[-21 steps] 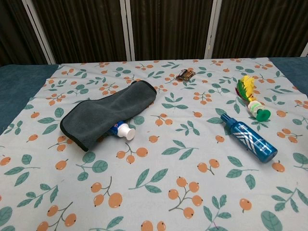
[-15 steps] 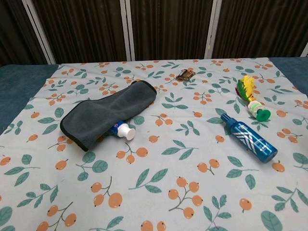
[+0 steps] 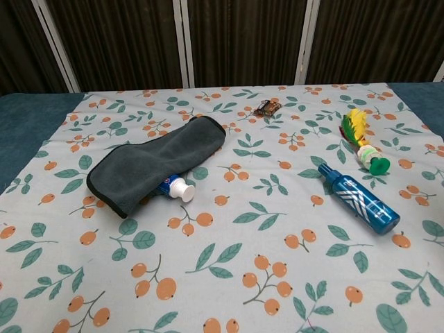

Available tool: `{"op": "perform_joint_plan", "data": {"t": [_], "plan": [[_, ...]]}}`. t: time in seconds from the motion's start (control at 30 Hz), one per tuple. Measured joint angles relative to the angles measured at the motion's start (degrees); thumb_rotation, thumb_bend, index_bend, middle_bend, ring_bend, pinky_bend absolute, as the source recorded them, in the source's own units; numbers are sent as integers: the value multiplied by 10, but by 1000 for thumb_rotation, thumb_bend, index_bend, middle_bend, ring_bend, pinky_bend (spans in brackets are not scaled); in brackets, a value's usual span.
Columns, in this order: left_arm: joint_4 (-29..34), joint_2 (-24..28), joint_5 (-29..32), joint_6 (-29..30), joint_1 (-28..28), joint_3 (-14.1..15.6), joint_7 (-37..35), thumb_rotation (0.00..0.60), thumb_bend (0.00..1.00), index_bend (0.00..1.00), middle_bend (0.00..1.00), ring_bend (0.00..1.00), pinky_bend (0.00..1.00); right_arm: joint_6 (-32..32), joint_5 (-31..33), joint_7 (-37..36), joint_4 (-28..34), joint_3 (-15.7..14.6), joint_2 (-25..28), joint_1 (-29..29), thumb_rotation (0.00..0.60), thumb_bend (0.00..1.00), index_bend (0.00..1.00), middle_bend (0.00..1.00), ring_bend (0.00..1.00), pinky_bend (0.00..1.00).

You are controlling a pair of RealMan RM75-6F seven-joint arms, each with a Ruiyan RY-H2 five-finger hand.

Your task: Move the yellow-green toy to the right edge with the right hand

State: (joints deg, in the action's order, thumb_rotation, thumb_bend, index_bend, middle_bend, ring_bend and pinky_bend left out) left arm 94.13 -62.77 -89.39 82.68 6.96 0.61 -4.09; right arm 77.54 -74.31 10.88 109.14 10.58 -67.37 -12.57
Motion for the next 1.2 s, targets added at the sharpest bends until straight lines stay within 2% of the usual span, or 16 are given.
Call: {"op": "perform_joint_plan", "data": {"t": [0.23, 0.37, 0.53, 0.77, 0.9, 1.2], "plan": [[2, 4, 3, -7, 1, 1, -11, 598, 151, 0, 0, 0, 0, -64, 99, 63, -23, 58, -47, -88, 600, 224, 251, 89, 0, 0], [4, 8, 6, -11, 2, 2, -19, 598, 152, 0, 0, 0, 0, -106, 167, 99, -81, 84, -88, -147, 600, 223, 271, 102, 0, 0], [6, 12, 8, -19, 4, 3, -28, 597, 152, 0, 0, 0, 0, -140, 217, 130, -171, 104, -138, -201, 600, 224, 300, 114, 0, 0], [9, 14, 14, -31, 8, 3, -35, 597, 152, 0, 0, 0, 0, -168, 355, 167, -267, 139, -215, -267, 600, 224, 310, 116, 0, 0], [10, 16, 15, -35, 9, 4, -38, 596, 151, 0, 0, 0, 0, -179, 417, 184, -326, 153, -252, -298, 600, 223, 310, 116, 0, 0], [12, 16, 19, -41, 12, 4, -37, 598, 152, 0, 0, 0, 0, -207, 509, 200, -468, 183, -312, -348, 600, 223, 309, 111, 0, 0]]}}
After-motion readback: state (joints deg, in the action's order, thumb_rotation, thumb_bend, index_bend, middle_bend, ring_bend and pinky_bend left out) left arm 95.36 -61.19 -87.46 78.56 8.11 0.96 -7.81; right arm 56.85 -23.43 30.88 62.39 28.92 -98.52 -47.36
